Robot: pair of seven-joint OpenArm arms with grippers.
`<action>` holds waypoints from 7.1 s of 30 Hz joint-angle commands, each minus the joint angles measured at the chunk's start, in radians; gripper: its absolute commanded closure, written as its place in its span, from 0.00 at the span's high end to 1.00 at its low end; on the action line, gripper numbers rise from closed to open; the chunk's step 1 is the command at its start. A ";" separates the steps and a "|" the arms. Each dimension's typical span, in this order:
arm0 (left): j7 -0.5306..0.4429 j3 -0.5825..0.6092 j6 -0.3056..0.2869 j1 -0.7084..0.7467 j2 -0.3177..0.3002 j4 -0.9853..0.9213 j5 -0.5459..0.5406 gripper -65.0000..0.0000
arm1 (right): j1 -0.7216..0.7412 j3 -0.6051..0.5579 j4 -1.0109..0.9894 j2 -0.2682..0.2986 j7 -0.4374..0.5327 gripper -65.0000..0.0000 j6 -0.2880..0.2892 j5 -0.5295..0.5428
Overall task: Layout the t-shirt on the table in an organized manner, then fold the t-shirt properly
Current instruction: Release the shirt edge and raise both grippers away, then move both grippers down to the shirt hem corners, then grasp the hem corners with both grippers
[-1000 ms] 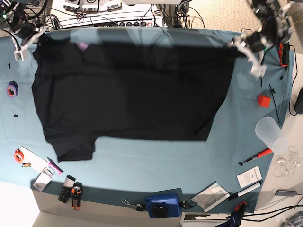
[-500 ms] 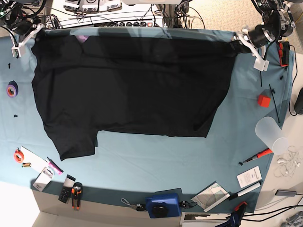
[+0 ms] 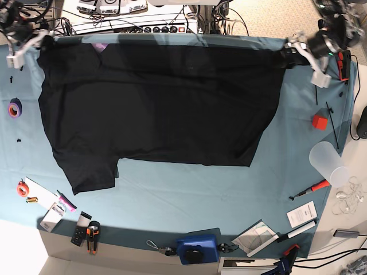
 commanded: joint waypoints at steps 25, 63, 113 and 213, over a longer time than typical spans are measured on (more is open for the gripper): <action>-0.304 0.305 -0.075 -0.291 -0.023 0.219 0.386 0.49 | 0.272 0.158 0.013 0.143 0.007 0.31 0.023 0.296; -0.604 0.935 0.532 -0.684 -0.024 -0.345 1.318 0.49 | 0.410 -0.181 0.013 0.114 0.039 0.31 0.023 0.136; -0.187 0.656 0.556 -0.435 -0.107 0.274 1.115 0.49 | 0.752 -0.271 -0.379 0.190 0.519 0.31 -0.043 -0.456; -0.292 0.268 0.436 -0.274 -0.106 0.397 0.795 0.49 | 0.939 -0.575 -0.747 0.038 0.551 0.33 -0.153 -0.603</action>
